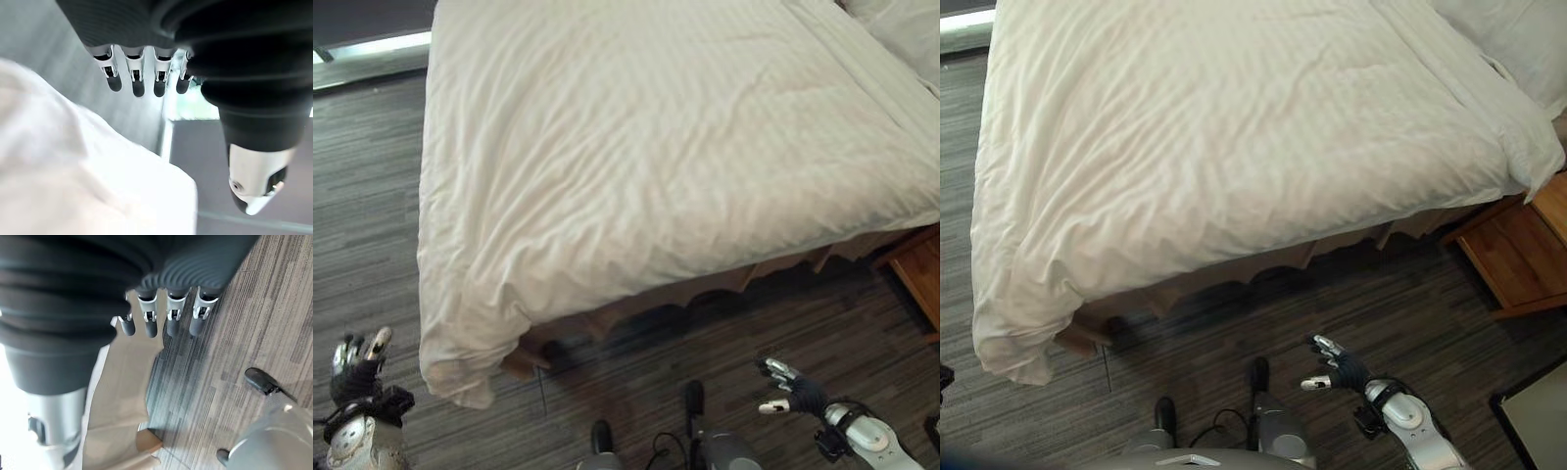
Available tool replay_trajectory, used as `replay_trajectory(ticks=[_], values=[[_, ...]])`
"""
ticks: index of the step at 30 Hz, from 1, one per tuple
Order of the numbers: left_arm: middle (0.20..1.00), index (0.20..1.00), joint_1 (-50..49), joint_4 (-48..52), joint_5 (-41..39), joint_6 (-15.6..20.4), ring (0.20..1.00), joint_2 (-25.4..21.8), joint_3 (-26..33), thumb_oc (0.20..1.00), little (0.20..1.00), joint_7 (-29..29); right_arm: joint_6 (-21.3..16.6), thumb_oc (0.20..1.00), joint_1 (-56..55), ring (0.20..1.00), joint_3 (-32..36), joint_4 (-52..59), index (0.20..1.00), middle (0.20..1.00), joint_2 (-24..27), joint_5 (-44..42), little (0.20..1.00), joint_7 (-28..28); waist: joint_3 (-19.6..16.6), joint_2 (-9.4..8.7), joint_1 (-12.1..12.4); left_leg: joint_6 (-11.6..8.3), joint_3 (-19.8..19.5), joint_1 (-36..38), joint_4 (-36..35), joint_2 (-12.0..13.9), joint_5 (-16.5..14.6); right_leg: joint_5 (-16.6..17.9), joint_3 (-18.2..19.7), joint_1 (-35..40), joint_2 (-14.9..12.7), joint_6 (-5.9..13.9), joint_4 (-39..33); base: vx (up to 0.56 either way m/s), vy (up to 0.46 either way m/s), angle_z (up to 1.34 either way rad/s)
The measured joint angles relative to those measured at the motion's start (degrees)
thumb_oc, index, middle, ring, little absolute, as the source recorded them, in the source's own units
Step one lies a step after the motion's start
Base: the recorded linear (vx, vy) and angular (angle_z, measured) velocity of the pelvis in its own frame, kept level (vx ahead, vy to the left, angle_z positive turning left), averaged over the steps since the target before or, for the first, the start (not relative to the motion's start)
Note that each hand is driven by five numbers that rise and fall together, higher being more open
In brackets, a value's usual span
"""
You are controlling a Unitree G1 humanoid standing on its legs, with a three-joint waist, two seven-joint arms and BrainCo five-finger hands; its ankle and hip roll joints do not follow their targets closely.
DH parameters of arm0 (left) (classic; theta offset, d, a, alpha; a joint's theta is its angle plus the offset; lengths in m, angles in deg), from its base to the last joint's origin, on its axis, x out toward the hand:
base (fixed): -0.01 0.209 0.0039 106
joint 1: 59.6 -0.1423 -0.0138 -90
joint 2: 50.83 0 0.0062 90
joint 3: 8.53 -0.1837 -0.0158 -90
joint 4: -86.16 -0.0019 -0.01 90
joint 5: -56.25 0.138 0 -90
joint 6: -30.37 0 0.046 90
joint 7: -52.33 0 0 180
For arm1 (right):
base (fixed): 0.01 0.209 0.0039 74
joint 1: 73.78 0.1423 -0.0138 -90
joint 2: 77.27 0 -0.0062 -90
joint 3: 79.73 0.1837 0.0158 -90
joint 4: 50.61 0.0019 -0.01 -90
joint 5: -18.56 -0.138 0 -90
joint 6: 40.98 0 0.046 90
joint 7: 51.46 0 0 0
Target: Making the bed.
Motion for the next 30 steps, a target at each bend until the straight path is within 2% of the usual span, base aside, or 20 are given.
replay_trajectory(ticks=[1,2,3,4,7,9,10,13,14,16,18,20,24,30], values=[[1.000,1.000,-0.6,2.7,-0.4,0.4,1.000,0.5,0.0,1.000,1.000,0.0,0.0,1.000,0.0,1.000,0.0,0.0,1.000,1.000,0.0,0.0,1.000,0.0,-0.4,0.34,0.0,-0.03,0.2,0.2,0.0,0.0,0.0,0.0,0.1,0.1,0.0,-0.02,0.0,0.06,-0.006,-0.07],[1.000,1.000,-2.6,12.3,-2.2,0.8,1.000,2.3,-0.1,1.000,1.000,-0.2,0.0,1.000,-0.1,1.000,0.1,-0.1,1.000,1.000,-0.2,1.2,1.000,0.0,-0.4,0.60,0.0,-0.02,0.3,1.0,0.0,0.1,0.0,0.0,0.1,0.9,0.0,0.00,0.0,0.04,-0.009,0.01],[1.000,1.000,-3.8,16.6,-2.0,2.1,1.000,2.7,-0.9,1.000,1.000,0.7,0.0,1.000,-0.5,1.000,0.3,0.0,1.000,1.000,-0.2,1.7,1.000,0.1,-0.8,0.94,0.1,0.06,0.1,1.3,0.0,0.0,-0.1,-0.1,0.0,1.3,0.0,0.01,0.0,0.03,-0.005,0.04],[1.000,1.000,-2.8,17.5,-2.1,3.3,1.000,2.8,-1.3,1.000,1.000,1.0,-0.1,1.000,-0.5,1.000,0.4,0.0,1.000,1.000,-0.2,2.1,1.000,0.1,-1.8,1.64,0.0,0.27,0.0,1.4,-0.2,0.1,-0.3,-0.5,0.0,1.4,-0.1,0.30,0.0,0.04,-0.012,0.04],[1.000,1.000,-2.5,20.2,-2.5,3.4,1.000,2.9,-2.5,1.000,1.000,0.3,-0.1,1.000,-0.9,1.000,0.4,-0.1,1.000,1.000,-0.2,2.5,1.000,0.2,-3.2,3.10,-0.3,0.27,-0.1,1.7,-0.3,0.0,-0.3,-0.6,0.0,1.8,-0.2,0.15,0.0,0.04,-0.001,0.02],[1.000,1.000,-2.5,22.9,-2.6,3.6,1.000,3.0,-5.5,1.000,1.000,0.5,-0.1,1.000,-1.8,1.000,0.3,-0.1,1.000,1.000,-0.2,3.4,1.000,0.3,-4.1,3.59,-0.3,0.27,-0.3,1.6,-0.3,0.0,-0.3,-0.7,-0.2,1.8,-0.3,0.11,0.0,0.03,0.000,0.05],[1.000,1.000,-2.5,24.7,-2.6,3.5,1.000,3.0,-9.1,1.000,1.000,1.0,-0.1,1.000,-1.8,1.000,0.3,-0.1,1.000,1.000,-0.1,3.8,1.000,0.3,-4.4,3.78,-0.3,0.31,-0.4,1.5,-0.3,-0.1,-0.3,-0.7,-0.2,1.8,-0.4,0.07,0.0,0.03,0.009,0.03],[1.000,1.000,-1.1,25.0,-3.5,3.3,1.000,4.2,-11.8,1.000,1.000,2.3,-0.1,1.000,-1.7,1.000,0.4,-0.1,1.000,1.000,-0.2,3.8,1.000,0.3,-4.7,3.55,-0.6,0.43,-0.4,1.5,-0.3,-0.3,-0.2,-0.7,0.0,1.6,-0.4,0.07,0.0,0.01,0.003,0.00],[1.000,1.000,-0.7,25.4,-3.8,3.0,1.000,4.2,-14.4,1.000,1.000,3.0,-0.1,1.000,-1.7,1.000,0.2,-0.1,1.000,1.000,-0.2,3.8,1.000,0.4,-4.9,3.27,-0.4,0.49,-0.3,1.4,-0.3,-0.4,-0.1,-0.7,0.1,1.5,-0.5,0.09,0.0,0.02,0.004,-0.06],[1.000,1.000,-0.3,25.4,-3.9,2.8,1.000,4.6,-15.6,1.000,1.000,4.0,-0.1,1.000,-1.7,1.000,0.2,0.0,1.000,1.000,-0.2,3.8,1.000,0.3,-5.4,2.57,-1.4,0.58,0.3,0.8,-0.3,-0.3,-0.1,-0.7,0.3,0.6,-0.5,0.11,0.0,0.03,0.015,-0.10],[1.000,1.000,-0.4,25.2,-3.2,1.8,1.000,5.1,-19.1,1.000,1.000,4.6,-0.1,1.000,-2.1,1.000,0.4,0.0,1.000,1.000,-0.2,4.3,1.000,0.3,-5.6,2.13,-2.8,0.54,0.6,1.0,-0.3,-0.6,-0.1,-0.6,0.7,0.6,-0.6,0.24,0.0,0.03,0.021,-0.08],[1.000,1.000,-0.1,24.4,-1.7,1.2,1.000,4.7,-19.4,1.000,1.000,4.6,-0.1,1.000,-2.3,1.000,0.4,0.0,1.000,1.000,-0.1,4.3,1.000,0.3,-5.6,2.17,-3.6,0.62,0.8,1.2,-0.3,-0.7,-0.2,-0.3,1.0,0.6,-0.5,0.56,0.0,0.02,0.012,-0.08],[1.000,1.000,2.0,21.7,-1.7,0.4,1.000,5.9,-20.5,1.000,1.000,4.7,0.0,1.000,-2.0,1.000,0.2,0.0,1.000,1.000,-0.1,4.4,1.000,0.4,-5.6,2.31,-3.6,0.76,1.8,1.4,-0.3,-0.7,-0.5,-0.3,1.7,0.5,-0.5,0.61,0.0,0.01,0.004,-0.10],[1.000,1.000,4.9,19.7,-6.6,0.5,1.000,9.9,-20.4,1.000,1.000,5.1,-0.1,1.000,-1.6,1.000,-0.1,0.1,1.000,1.000,-0.2,4.3,1.000,0.3,-5.5,2.10,-3.6,0.78,2.1,0.7,-0.3,-0.9,-0.5,-0.1,2.0,-0.5,-0.5,0.70,0.0,0.00,0.001,-0.03]])
